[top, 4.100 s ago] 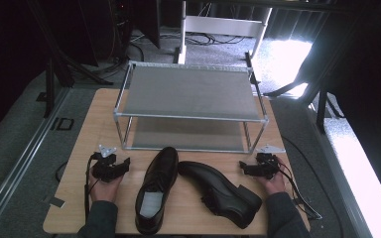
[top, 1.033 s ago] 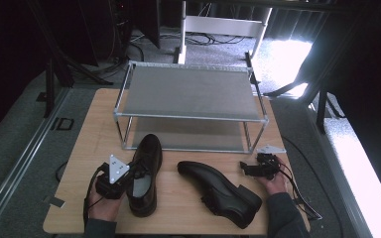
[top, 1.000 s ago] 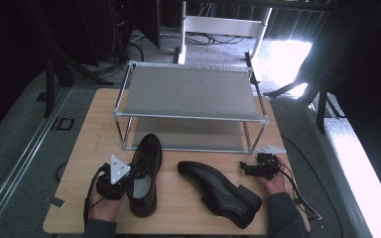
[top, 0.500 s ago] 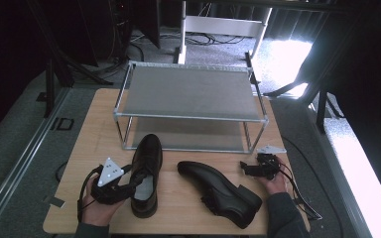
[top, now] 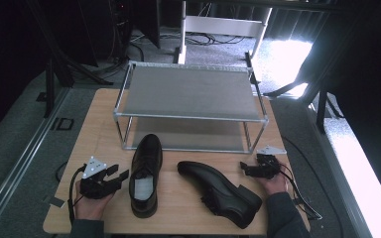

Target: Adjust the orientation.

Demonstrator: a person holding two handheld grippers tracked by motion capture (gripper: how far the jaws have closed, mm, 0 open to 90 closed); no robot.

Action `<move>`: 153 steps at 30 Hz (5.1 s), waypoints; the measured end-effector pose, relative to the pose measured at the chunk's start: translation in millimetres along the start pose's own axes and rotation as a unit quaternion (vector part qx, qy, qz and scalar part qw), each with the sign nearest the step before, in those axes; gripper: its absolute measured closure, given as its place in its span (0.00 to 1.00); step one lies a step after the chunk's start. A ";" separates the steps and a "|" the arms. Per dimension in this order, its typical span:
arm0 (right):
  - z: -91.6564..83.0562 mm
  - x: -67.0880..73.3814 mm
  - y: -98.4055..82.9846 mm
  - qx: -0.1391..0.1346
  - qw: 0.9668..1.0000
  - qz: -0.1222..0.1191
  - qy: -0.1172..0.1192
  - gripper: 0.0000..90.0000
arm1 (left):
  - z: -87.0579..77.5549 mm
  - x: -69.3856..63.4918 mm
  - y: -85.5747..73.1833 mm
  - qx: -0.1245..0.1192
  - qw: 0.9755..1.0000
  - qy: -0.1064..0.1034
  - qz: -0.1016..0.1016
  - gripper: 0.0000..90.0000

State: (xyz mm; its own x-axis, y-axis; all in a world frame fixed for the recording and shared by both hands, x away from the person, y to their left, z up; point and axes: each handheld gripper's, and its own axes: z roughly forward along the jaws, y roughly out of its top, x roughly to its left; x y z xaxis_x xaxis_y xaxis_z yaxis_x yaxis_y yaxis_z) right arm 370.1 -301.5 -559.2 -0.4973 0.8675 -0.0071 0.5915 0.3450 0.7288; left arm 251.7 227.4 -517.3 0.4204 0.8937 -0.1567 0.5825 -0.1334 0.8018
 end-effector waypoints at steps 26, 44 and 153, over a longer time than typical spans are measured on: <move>-128.2 100.2 21.0 -0.097 0.981 -0.149 0.079 0.89 | 26.2 0.1 -16.6 0.076 0.996 -0.032 -0.016 0.76; -115.3 119.4 4.2 -0.040 0.974 -0.185 0.128 0.99 | 36.9 -35.3 -15.2 0.084 0.990 -0.114 0.019 0.76; -57.0 73.4 59.7 -0.003 0.989 -0.132 0.069 0.91 | 80.0 -92.4 5.5 0.064 0.986 -0.148 0.052 0.78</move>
State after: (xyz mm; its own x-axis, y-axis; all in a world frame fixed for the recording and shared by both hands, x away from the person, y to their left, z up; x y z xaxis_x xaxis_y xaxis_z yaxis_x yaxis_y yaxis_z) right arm 332.8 -237.6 -477.2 -0.7154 0.6909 -0.1041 0.4265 0.5499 0.7181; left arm 271.7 109.8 -544.5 0.6557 0.7112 -0.2536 0.6006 -0.2878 0.7459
